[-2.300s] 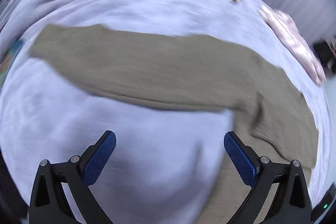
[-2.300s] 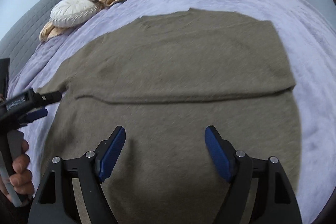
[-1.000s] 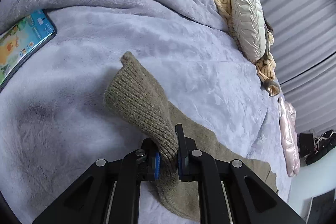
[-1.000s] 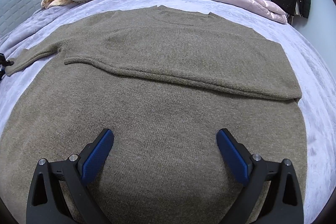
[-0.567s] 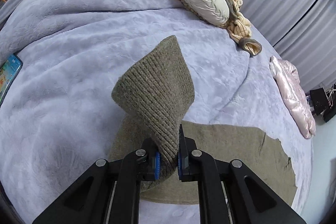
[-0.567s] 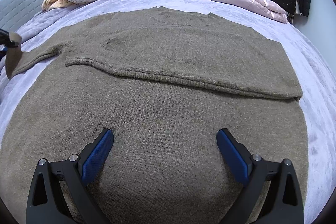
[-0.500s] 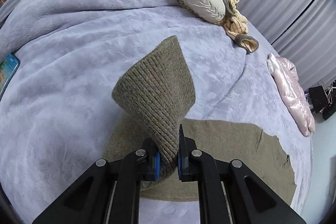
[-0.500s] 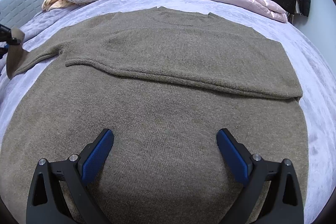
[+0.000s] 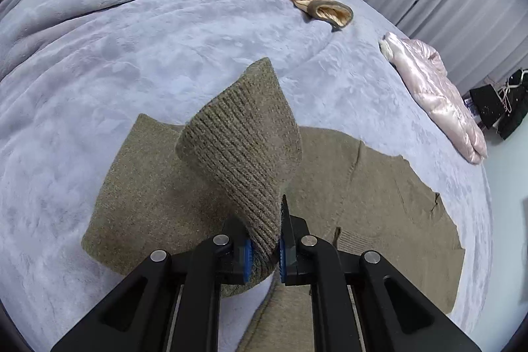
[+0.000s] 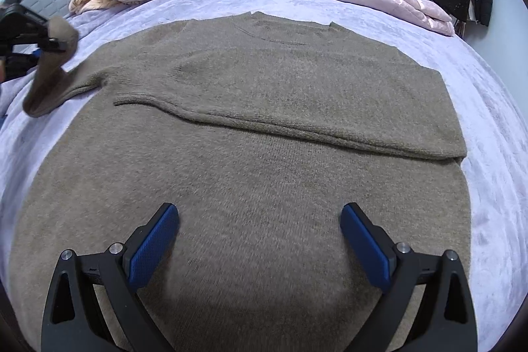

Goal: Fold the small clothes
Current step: 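Lift the sleeve and fold it across the sweater body with the left tool, then open the left tool to release the sleeve onto the sweater, then move both tools toward the sweater hem, then close both tools on the ribbed sweater hem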

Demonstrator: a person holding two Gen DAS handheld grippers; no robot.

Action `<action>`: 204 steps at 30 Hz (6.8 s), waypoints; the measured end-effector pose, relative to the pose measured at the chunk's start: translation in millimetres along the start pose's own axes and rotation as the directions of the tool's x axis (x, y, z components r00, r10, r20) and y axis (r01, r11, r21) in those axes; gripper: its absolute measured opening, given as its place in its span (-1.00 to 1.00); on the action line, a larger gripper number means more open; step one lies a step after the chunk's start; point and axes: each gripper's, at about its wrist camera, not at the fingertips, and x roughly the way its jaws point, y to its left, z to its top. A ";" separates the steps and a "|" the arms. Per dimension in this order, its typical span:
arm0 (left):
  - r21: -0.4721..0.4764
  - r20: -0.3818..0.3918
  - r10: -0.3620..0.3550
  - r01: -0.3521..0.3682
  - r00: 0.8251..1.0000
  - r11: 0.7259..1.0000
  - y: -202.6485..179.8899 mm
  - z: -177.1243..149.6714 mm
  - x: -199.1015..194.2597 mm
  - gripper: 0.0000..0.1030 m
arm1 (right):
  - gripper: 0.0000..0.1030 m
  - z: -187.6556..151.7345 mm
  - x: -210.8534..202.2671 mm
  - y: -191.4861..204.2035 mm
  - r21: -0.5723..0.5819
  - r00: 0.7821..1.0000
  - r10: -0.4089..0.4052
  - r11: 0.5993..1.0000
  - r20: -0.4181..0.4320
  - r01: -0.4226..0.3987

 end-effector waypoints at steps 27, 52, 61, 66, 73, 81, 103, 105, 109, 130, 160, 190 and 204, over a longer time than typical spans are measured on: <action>0.326 0.002 0.056 -0.054 0.998 0.944 -191.1 -87.2 5.4 -0.75 | 0.94 -28.0 -18.5 -55.1 0.052 0.999 0.050 0.997 0.009 -0.051; 0.520 -0.014 -0.024 0.028 1.000 0.854 -308.0 -141.9 -16.7 -0.75 | 0.99 -41.8 -31.4 -69.0 0.074 0.992 0.127 0.989 0.025 -0.128; 0.616 -0.054 -0.001 0.034 0.999 0.787 -351.4 -191.2 2.6 -0.75 | 0.99 -64.1 -64.5 -108.7 0.157 0.996 0.082 0.984 0.035 -0.087; 0.658 -0.080 0.038 0.024 0.996 0.753 -365.5 -217.9 21.8 -0.75 | 0.99 -76.6 -70.4 -120.7 0.194 0.997 0.074 0.978 0.036 -0.079; 0.637 -0.134 0.066 0.035 0.989 0.770 -362.1 -230.0 47.2 -0.75 | 0.99 -86.2 -72.4 -120.7 0.191 0.997 0.069 0.979 0.034 -0.075; 0.568 -0.157 -0.037 0.121 0.987 0.814 -367.0 -206.5 33.8 -0.75 | 0.99 -97.2 -71.7 -121.0 0.195 0.997 0.069 0.978 0.037 -0.075; 0.620 -0.082 -0.045 0.086 0.996 0.780 -328.7 -184.2 6.1 0.66 | 0.99 -90.8 -69.4 -120.7 0.194 0.995 0.089 0.976 0.053 -0.098; 0.585 -0.069 -0.035 0.069 0.997 0.808 -301.7 -166.8 3.8 0.66 | 0.99 -89.3 -78.2 -126.5 0.213 0.992 0.103 0.970 0.076 -0.117; 0.498 -0.103 -0.081 0.122 0.991 0.858 -255.1 -138.9 0.1 0.66 | 0.99 -67.2 -102.3 -131.6 0.196 0.984 0.072 0.975 0.161 -0.103; 0.450 -0.125 0.012 0.046 0.992 0.892 -144.0 -120.5 22.8 0.66 | 0.99 24.6 -46.8 -144.8 0.303 0.998 -0.063 0.952 0.023 0.053; 0.665 -0.069 0.060 0.001 0.996 0.747 -8.1 -300.5 -93.8 1.00 | 0.98 -137.8 -108.8 -8.1 -0.094 0.999 -0.014 0.996 -0.050 0.009; 0.512 -0.201 -0.007 0.111 0.980 0.852 40.7 -295.0 -110.9 1.00 | 0.99 -192.4 -150.4 -56.3 0.080 0.997 0.048 0.996 -0.059 -0.043; 0.436 -0.252 -0.273 0.361 0.928 0.825 71.8 -293.3 -119.5 1.00 | 1.00 -197.2 -141.2 -43.5 0.065 0.979 0.202 0.977 0.001 -0.202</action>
